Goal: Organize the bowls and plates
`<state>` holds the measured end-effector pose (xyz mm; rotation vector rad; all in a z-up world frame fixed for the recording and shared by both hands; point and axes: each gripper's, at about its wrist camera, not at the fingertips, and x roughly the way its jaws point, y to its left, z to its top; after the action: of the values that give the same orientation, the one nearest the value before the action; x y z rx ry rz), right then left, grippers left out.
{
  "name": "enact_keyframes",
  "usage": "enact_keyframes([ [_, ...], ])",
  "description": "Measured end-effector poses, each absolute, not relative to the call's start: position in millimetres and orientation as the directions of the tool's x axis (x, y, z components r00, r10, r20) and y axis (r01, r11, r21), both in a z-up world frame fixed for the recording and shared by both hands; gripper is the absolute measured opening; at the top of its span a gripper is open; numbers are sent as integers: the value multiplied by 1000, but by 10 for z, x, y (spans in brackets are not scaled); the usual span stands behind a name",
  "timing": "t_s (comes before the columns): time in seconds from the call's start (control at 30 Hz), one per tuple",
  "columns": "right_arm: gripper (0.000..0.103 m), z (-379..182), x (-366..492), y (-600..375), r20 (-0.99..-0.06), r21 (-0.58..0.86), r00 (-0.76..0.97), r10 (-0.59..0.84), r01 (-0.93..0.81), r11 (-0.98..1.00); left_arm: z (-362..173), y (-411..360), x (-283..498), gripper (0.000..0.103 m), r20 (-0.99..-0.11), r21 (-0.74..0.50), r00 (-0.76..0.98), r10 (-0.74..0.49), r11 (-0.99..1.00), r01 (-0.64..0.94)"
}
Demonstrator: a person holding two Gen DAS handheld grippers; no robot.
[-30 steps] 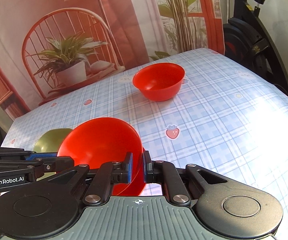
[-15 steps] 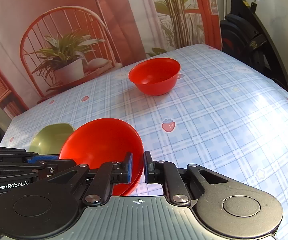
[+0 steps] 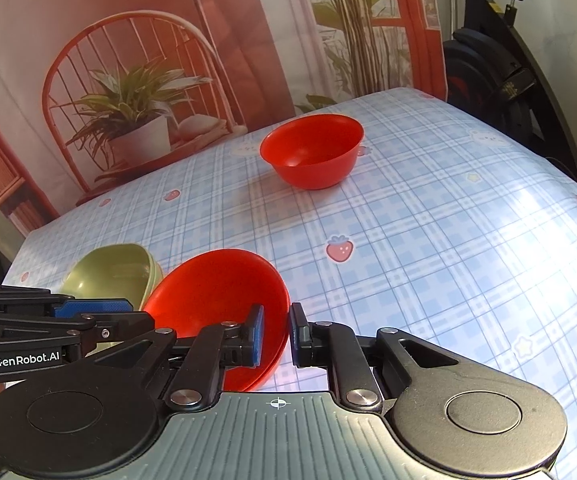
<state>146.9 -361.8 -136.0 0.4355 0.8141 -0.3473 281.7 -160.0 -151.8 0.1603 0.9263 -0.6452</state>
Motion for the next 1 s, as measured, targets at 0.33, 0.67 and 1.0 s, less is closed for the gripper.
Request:
enact_keyframes([
  [0.33,17,-1186,1530,-3815,-712,222,679,-180,460,859,-1299,-1535,2982,25,-731,-122,503,-461,814,568],
  [0.67,18,-1118,1759,-4434,-629,216,736,-252,477,852,-1138,-1835,3344,32,-674,-130,548,-496,810,572],
  [1.0,18,-1535,2242,-4962,-612,283,751,-249,502,817,-1384,-2206,3909,32,-677,-241,514,-527,818,522],
])
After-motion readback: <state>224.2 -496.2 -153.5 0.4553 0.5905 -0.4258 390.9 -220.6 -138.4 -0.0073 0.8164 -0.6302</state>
